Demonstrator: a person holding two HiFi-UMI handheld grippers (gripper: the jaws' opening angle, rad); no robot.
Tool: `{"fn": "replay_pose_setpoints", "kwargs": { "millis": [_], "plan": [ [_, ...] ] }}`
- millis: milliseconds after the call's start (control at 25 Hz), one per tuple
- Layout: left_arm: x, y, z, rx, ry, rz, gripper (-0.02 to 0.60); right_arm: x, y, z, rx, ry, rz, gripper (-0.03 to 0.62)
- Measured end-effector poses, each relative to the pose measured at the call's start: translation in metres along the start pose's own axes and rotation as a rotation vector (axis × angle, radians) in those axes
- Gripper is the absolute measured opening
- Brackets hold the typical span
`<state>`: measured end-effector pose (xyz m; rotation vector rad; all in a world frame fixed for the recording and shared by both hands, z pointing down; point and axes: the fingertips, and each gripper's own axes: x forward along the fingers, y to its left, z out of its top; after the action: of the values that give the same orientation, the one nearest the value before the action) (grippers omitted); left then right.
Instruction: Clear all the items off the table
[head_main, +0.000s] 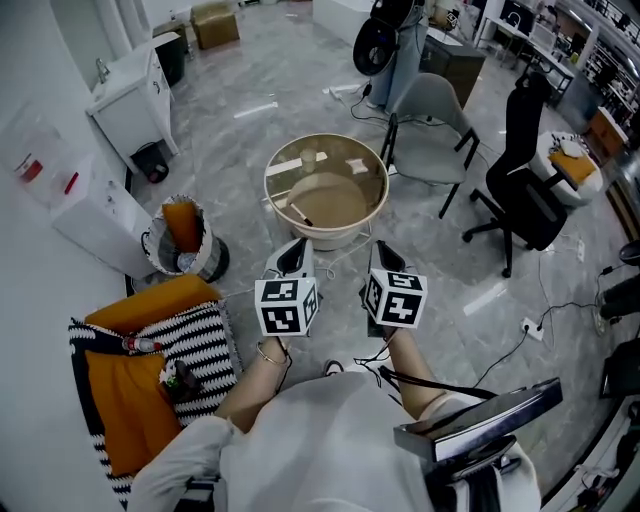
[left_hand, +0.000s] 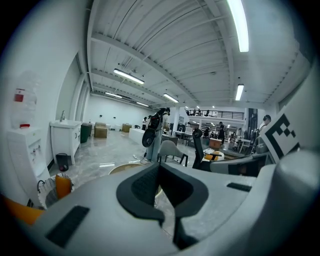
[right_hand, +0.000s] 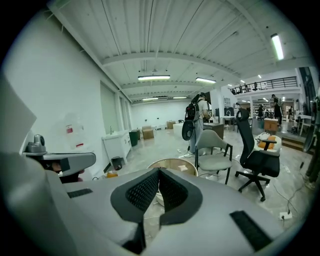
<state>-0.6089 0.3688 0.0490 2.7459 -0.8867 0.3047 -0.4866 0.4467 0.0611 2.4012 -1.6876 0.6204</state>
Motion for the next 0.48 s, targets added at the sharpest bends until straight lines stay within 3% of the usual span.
{"fn": "replay_pose_setpoints", "kwargs": {
  "millis": [480],
  "plan": [
    [0.086,-0.014,0.031,0.020,-0.011,0.030,0.008,0.059,-0.064,0.028,0.017,0.001,0.025,0.025]
  ]
}}
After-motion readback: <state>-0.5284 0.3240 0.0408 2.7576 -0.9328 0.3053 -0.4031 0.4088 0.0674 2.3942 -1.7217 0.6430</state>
